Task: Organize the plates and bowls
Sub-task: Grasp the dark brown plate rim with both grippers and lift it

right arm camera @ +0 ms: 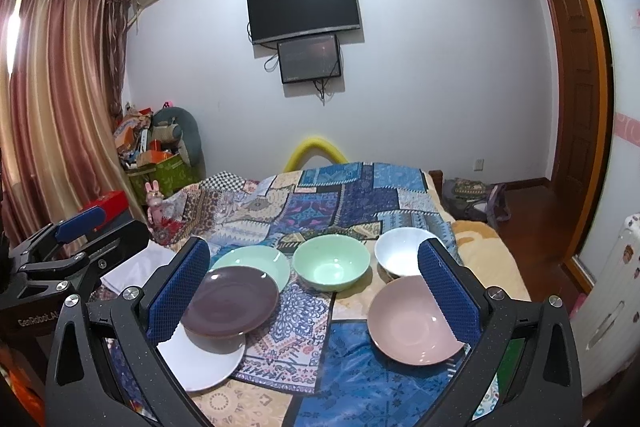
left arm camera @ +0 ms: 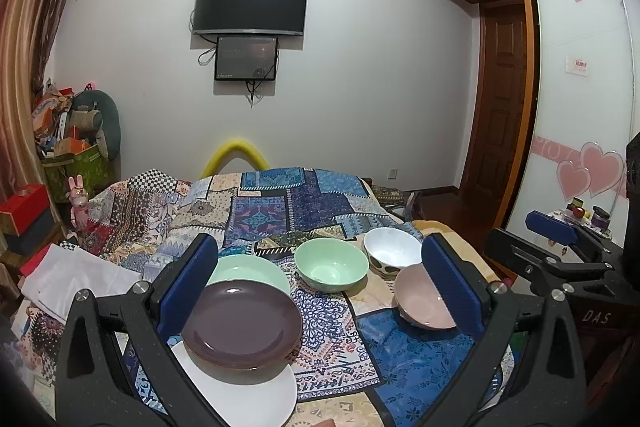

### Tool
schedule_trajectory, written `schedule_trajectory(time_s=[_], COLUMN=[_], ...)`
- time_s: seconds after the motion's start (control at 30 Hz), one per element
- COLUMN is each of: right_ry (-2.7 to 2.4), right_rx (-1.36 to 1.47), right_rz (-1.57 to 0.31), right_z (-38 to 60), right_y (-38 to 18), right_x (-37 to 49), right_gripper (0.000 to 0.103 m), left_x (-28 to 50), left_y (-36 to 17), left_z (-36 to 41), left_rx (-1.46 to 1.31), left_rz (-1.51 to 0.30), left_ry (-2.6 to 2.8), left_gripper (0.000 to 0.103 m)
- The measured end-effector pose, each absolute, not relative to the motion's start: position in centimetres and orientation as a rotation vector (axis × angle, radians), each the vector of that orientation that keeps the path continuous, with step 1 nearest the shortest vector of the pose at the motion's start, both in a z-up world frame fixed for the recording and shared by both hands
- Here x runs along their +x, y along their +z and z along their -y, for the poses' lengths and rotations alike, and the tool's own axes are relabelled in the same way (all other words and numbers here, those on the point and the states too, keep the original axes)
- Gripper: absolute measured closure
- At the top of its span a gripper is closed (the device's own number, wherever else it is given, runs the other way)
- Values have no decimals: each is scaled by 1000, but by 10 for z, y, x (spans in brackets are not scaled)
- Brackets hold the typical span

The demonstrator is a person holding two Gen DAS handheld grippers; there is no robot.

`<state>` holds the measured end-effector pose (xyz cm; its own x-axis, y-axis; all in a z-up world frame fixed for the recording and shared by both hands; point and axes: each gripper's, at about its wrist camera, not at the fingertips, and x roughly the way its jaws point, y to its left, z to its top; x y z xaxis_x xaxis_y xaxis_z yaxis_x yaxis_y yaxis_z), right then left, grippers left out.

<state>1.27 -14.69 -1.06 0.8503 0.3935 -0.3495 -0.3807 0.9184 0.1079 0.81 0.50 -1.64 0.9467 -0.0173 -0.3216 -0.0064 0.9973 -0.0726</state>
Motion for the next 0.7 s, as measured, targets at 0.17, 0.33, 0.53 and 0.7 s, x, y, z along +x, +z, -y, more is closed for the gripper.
schedule_trajectory(time_s=[0.17, 0.33, 0.53, 0.7], right_ry=[412, 419, 442, 456], right_rx=[21, 4, 6, -12], right_rz=[-401, -435, -510, -577], right_z=[137, 127, 112, 97], right_y=[-21, -33, -51, -70], right_x=[21, 33, 53, 71], right_gripper=[0, 0, 0, 7], left_x=[16, 30, 48, 68], left_y=[-28, -41, -62, -87], left_z=[-18, -41, -71, -98], left_rx=[-75, -100, -90, -77], left_rz=[-348, -389, -437, -501], left_ry=[-10, -13, 55, 101], left_gripper=[0, 0, 10, 16])
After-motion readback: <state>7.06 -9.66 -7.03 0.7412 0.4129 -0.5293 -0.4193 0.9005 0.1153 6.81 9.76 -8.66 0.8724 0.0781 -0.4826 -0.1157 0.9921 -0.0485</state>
